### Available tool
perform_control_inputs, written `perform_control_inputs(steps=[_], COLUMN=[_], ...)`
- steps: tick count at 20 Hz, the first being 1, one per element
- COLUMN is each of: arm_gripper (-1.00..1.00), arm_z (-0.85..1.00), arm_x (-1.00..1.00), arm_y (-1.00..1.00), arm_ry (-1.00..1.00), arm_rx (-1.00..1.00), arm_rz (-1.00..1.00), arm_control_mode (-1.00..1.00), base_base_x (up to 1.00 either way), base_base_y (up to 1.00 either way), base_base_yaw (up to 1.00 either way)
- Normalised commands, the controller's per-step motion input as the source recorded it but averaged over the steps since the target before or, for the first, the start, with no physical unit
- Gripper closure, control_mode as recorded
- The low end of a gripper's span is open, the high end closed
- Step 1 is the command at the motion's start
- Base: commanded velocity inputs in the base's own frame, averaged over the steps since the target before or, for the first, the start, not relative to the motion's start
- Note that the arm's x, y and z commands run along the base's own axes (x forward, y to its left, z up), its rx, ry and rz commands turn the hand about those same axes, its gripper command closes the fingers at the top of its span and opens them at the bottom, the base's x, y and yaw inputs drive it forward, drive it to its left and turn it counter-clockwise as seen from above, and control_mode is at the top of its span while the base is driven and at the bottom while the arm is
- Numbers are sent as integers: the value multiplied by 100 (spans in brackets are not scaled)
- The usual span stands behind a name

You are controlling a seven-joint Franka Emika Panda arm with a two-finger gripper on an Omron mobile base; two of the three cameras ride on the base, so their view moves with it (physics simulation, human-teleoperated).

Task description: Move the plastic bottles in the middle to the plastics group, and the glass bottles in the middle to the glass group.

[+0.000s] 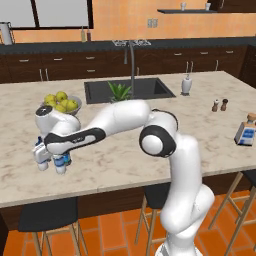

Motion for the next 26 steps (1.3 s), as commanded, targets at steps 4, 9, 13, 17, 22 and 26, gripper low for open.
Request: perform_control_inputs(steps=[4,9,13,17,22,26], arm_gripper=[-100,-100,-100,-100,-100,-100], arm_z=[27,55,62,37,20,19], arm_x=[-1,-19,-28,-38,-35,-26], arm_y=[-5,-8,-26,-81,-100,-100], arm_ry=[-15,-6,0,0,0,0], arm_rx=[11,10,15,21,23,11], arm_rz=[0,-4,-16,-7,0,0], arm_control_mode=[-100,-100,-100,-100,-100,-100], base_base_x=[0,0,0,0,0,0], base_base_y=[0,0,0,0,0,0], base_base_yaw=[0,0,0,0,0,0])
